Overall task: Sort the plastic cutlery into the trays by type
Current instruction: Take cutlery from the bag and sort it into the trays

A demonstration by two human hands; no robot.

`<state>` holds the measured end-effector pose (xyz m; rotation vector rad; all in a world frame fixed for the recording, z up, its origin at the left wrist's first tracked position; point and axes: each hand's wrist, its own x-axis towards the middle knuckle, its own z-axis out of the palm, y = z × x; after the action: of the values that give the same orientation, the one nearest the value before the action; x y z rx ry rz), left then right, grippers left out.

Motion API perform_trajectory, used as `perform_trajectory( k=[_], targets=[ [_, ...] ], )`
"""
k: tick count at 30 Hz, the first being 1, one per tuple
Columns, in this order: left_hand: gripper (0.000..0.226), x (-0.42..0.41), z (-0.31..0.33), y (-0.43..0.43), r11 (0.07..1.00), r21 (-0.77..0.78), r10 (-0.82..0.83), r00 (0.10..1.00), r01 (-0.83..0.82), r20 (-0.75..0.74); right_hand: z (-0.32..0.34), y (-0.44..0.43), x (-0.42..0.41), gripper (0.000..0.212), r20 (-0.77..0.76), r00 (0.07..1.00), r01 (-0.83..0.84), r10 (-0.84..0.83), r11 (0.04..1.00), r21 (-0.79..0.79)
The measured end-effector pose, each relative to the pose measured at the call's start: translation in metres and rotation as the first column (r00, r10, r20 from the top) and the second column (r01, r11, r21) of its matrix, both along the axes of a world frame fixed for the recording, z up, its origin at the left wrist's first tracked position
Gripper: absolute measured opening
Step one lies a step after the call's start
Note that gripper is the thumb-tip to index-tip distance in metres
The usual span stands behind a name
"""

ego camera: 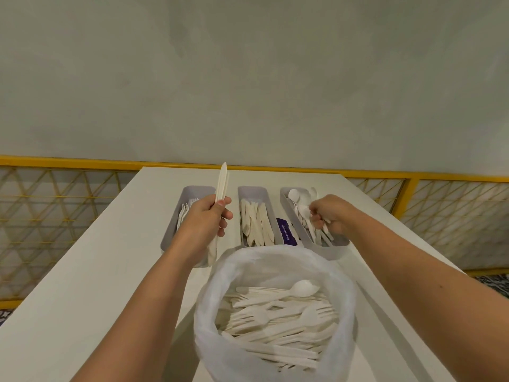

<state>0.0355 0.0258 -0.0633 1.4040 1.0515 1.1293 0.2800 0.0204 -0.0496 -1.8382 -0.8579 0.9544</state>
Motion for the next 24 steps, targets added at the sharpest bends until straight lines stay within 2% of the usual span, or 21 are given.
perform_trajectory(
  k=[3,7,13,16,19,22,24],
  targets=[
    [0.028,0.000,-0.001,0.001,1.000,0.013,0.007,1.000,-0.007,0.002,-0.013,-0.001,0.016,0.024,0.322,0.947,0.052,-0.018,0.994,-0.099],
    [0.028,0.000,-0.004,0.002,1.000,0.020,0.012,1.000,-0.012,0.003,-0.029,0.002,0.025,0.012,0.434,0.900,0.032,0.030,0.990,-0.135],
    [0.027,0.002,-0.003,0.000,1.000,0.021,-0.007,1.000,0.007,0.012,-0.037,0.004,0.012,0.037,0.649,0.756,0.023,0.087,0.987,-0.159],
    [0.027,0.000,-0.003,-0.001,0.999,0.027,-0.026,1.000,0.026,0.004,-0.033,0.004,0.006,0.043,0.708,0.701,0.024,0.085,0.989,-0.143],
    [0.026,-0.002,-0.002,0.000,0.999,0.013,-0.044,0.999,0.043,0.025,-0.021,0.005,-0.009,0.045,0.739,0.665,-0.076,0.109,0.994,-0.079],
    [0.026,-0.004,-0.001,0.000,0.994,-0.052,-0.093,0.989,0.100,0.117,0.000,0.004,-0.034,0.037,0.704,0.695,-0.247,0.146,0.968,0.044],
    [0.026,-0.004,0.000,0.000,0.991,-0.062,-0.113,0.985,0.121,0.128,0.015,0.000,-0.055,0.028,0.655,0.727,-0.364,0.203,0.924,0.117]
  ],
)
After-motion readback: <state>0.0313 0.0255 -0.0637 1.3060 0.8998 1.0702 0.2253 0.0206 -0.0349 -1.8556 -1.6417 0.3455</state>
